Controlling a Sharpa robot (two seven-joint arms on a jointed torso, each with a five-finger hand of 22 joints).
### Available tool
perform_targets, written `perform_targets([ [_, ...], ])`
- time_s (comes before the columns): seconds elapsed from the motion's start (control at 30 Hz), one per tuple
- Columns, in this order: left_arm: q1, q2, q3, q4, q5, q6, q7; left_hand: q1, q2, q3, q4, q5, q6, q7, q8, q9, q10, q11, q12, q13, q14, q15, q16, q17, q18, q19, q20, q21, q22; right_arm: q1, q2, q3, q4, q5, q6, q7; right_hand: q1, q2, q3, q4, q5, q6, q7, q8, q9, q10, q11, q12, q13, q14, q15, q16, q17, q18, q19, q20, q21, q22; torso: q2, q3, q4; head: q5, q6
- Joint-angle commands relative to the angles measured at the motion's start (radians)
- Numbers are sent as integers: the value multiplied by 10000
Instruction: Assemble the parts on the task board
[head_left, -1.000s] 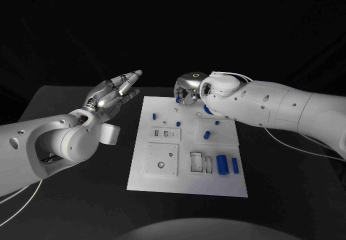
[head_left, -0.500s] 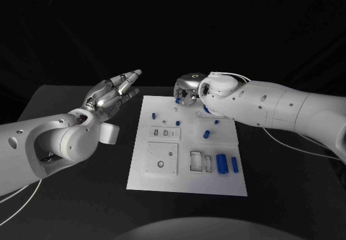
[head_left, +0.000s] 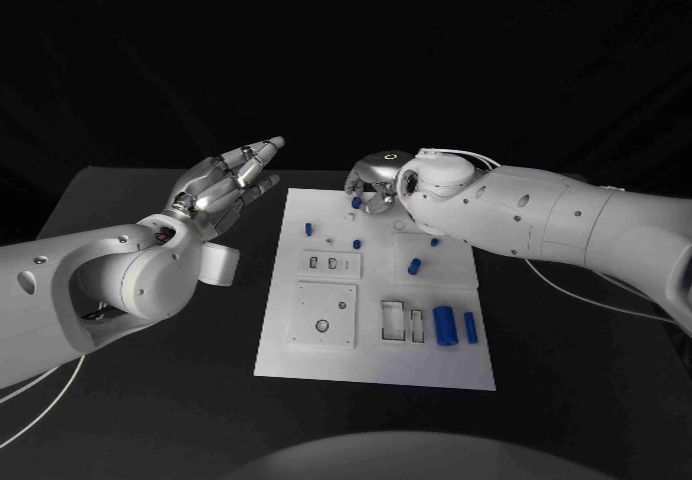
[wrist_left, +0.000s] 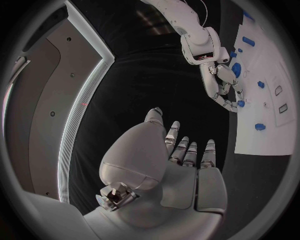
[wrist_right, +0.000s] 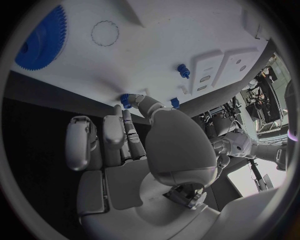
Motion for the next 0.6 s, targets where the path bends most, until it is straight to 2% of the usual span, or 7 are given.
perform_targets([
  [0.03, 10, 11, 7, 8, -61, 84, 60, 68, -32, 4, 15, 43, 55, 16, 59, 15, 54, -1, 42, 11, 2, 65, 55, 10, 78, -1, 69, 59, 16, -15, -43, 1, 40, -99, 27, -32, 20, -81, -132, 18, -142, -697, -311, -25, -276, -646, 72, -284, -40, -273, 47, -173, -285, 208, -259, 58, -207, 605, -5, -3, -12, 9, -20],
  [0.13, 9, 14, 6, -4, -61, 88, 55, 68, -31, 4, 15, 45, 55, 23, 63, 15, 57, 6, 42, 12, 3, 73, 57, 10, 79, 2, 74, 61, 17, -24, -99, 1, 89, -86, -138, 28, 73, -50, -301, -1, -204, -1184, -541, -19, -537, -1146, 72, -503, -73, -500, 73, -295, -520, 258, -448, 111, -388, 499, -4, 1, -7, 2, -13],
  [0.27, 8, 10, 6, -8, -61, 96, 53, 68, -31, 3, 15, 46, 52, 28, 65, 14, 59, 11, 42, 12, 7, 78, 61, 12, 79, 4, 77, 63, 18, -29, -287, 1, 265, -49, -593, 163, 92, -10, -512, 6, -465, -1332, -637, -1, -741, -1452, 82, -615, -68, -693, 94, -403, -734, 300, -617, 148, -565, 406, -7, 4, -9, 17, 9],
  [0.37, 8, -12, 6, 1, -61, 96, 54, 68, -31, 3, 15, 46, 52, 28, 65, 14, 59, 11, 42, 12, 7, 78, 61, 12, 79, 4, 77, 63, 18, -20, -635, 1, 621, 32, -1188, 379, 71, 15, -681, 48, -814, -1292, -587, 28, -849, -1455, 106, -573, -25, -736, 115, -428, -788, 315, -664, 166, -641, 384, -3, 2, -8, 42, 29],
  [0.47, 8, -46, 6, 6, -61, 94, 57, 69, -31, 3, 13, 49, 68, 35, 72, 15, 67, 19, 43, 12, 10, 87, 65, 13, 80, 8, 83, 68, 20, 52, -1107, 1, 1112, 174, -1790, 626, 63, 82, -816, 117, -922, -1180, -507, 55, -948, -1221, 119, -382, 59, -785, 127, -475, -894, 348, -760, 181, -772, 312, -1, 5, -20, 97, 21],
  [0.6, 7, -86, 5, 6, -61, 80, 59, 69, -31, 3, 13, 49, 68, 35, 72, 15, 67, 19, 43, 12, 10, 87, 65, 13, 80, 8, 83, 68, 20, 266, -1903, 0, 1904, 477, -2350, 855, 66, 199, -929, 253, -1157, -907, -415, 106, -1085, -285, 97, 233, 277, -1386, 136, -1057, -1844, 508, -1332, 191, -1405, -130, 2, 1, -29, 122, -13],
])
